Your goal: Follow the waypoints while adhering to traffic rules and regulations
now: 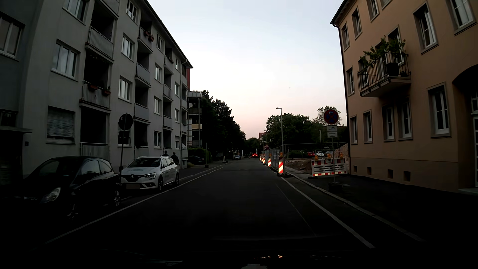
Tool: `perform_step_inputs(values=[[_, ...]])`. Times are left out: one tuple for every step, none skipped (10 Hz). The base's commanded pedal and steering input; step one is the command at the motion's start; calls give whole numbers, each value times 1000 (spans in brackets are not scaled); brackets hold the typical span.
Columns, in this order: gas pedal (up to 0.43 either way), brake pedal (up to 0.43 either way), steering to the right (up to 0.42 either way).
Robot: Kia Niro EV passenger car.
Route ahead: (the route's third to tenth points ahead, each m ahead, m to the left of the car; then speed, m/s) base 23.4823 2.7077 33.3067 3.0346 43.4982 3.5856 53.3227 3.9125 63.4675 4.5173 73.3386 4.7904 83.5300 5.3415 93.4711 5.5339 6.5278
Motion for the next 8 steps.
perform_step_inputs(values=[[98, 0, -2], [98, 0, -2], [98, 0, -2], [98, 0, -2], [98, 0, -2], [98, 0, -2], [98, 0, -1], [98, 0, -1]])
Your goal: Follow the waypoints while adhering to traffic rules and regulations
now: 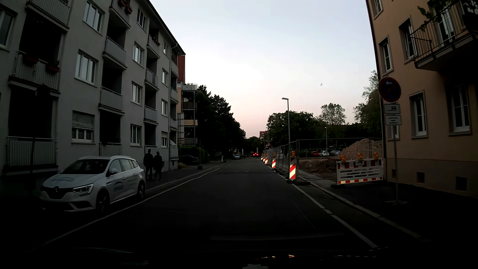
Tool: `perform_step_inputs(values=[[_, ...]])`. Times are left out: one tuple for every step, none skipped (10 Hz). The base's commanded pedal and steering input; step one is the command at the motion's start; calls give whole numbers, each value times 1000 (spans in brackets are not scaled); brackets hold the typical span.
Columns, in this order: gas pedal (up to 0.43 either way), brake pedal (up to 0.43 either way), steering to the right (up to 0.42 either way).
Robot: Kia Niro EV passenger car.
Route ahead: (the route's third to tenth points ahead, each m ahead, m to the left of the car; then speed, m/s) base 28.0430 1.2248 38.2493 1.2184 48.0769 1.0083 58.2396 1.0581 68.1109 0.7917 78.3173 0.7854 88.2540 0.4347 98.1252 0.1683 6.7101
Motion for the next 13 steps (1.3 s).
perform_step_inputs(values=[[98, 0, -1], [98, 0, -1], [98, 0, 0], [98, 0, 1], [98, 0, 1], [98, 0, 1], [98, 0, 1], [98, 0, 1], [98, 0, 2], [98, 0, 2], [98, 0, 3], [98, 0, 3], [98, 0, 3]])
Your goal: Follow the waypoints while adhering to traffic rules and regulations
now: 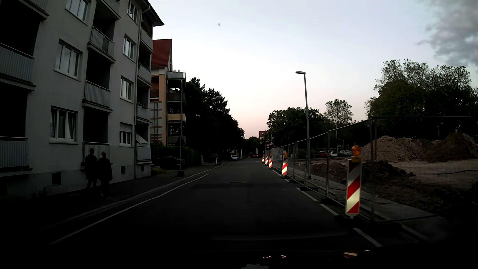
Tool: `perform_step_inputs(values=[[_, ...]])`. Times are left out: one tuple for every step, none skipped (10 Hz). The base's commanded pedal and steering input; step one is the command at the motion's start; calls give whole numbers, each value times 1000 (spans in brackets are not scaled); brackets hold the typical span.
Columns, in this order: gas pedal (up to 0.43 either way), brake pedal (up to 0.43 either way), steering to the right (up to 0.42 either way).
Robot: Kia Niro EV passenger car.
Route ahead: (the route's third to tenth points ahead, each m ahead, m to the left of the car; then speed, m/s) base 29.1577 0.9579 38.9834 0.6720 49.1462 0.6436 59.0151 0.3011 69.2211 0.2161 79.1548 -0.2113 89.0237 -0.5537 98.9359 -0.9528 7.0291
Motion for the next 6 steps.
perform_step_inputs(values=[[98, 0, 3], [98, 0, 3], [98, 0, 3], [98, 0, 2], [98, 0, 2], [98, 0, 2]])
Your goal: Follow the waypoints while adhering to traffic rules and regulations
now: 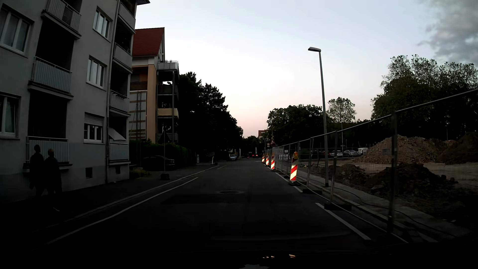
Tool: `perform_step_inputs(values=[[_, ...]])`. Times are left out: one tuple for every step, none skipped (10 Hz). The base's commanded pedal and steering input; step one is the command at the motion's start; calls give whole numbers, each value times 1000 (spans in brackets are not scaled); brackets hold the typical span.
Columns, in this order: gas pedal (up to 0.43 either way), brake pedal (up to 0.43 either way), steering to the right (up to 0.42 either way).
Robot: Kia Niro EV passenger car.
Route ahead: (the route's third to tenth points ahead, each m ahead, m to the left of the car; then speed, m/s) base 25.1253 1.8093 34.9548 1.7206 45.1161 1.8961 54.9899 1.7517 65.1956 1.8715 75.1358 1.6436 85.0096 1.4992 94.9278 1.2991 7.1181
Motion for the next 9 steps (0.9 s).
perform_step_inputs(values=[[98, 0, 2], [98, 0, 0], [98, 0, -3], [98, 0, -4], [98, 0, -4], [98, 0, -4], [98, 0, -4], [98, 0, -3], [87, 0, -3]])
